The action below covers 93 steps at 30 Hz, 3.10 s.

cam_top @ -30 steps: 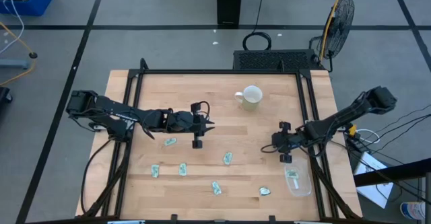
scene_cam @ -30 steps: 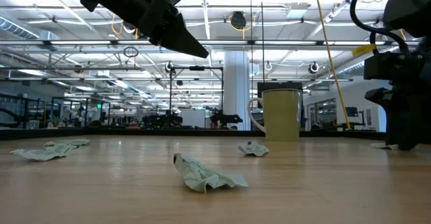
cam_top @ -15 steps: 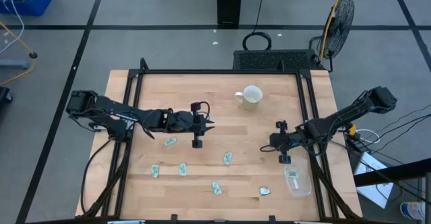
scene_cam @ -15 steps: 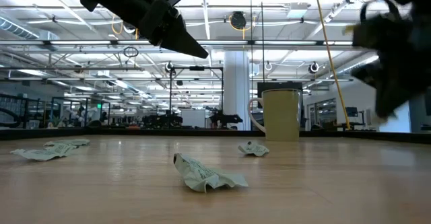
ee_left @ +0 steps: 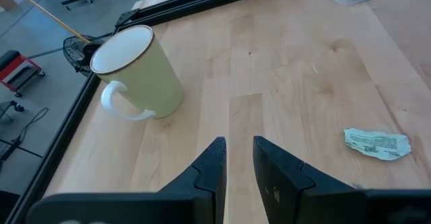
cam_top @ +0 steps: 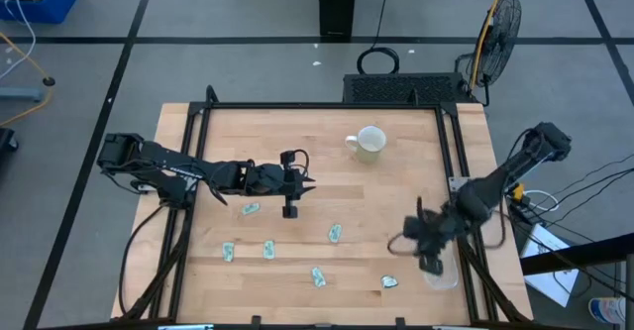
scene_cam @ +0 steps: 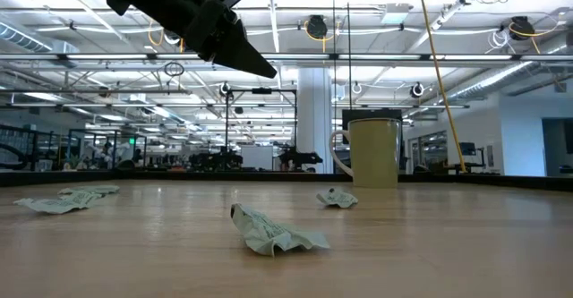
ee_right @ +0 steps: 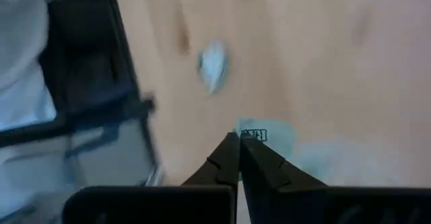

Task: Pick and place Stevia / Truvia into bins
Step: Put the stevia packet into the transparent bin

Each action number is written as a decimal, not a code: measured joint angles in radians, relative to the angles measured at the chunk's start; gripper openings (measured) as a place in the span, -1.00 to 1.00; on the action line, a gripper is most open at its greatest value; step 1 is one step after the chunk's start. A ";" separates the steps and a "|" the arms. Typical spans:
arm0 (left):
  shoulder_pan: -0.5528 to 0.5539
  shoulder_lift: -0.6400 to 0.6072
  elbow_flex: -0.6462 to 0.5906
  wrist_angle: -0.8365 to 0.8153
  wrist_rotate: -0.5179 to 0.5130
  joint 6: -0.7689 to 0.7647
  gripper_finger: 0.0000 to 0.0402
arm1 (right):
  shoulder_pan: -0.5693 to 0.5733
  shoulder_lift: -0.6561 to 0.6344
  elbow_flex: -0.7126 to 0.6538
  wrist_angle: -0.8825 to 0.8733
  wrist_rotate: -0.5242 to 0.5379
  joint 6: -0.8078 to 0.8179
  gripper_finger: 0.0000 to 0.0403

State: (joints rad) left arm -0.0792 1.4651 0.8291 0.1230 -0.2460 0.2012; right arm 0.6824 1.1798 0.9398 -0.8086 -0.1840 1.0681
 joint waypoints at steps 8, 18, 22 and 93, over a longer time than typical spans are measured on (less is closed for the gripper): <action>0.000 0.000 0.000 0.000 0.000 0.018 -0.60 | 0.223 0.098 0.000 -0.005 -0.033 0.478 -1.00; 0.000 0.000 0.000 0.034 0.000 0.086 -0.60 | 0.273 0.259 0.000 -0.172 0.058 0.430 -0.94; 0.002 0.000 0.000 0.063 -0.003 0.116 -0.60 | 0.273 0.305 0.000 -0.172 0.057 0.390 -0.84; 0.210 -0.014 0.001 -0.002 -0.144 -0.128 -0.60 | 0.070 0.443 0.028 0.380 0.228 -0.268 -0.51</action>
State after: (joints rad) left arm 0.1307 1.4509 0.8299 0.1215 -0.3901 0.0735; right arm 0.7528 1.6226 0.9680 -0.4285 0.0444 0.8001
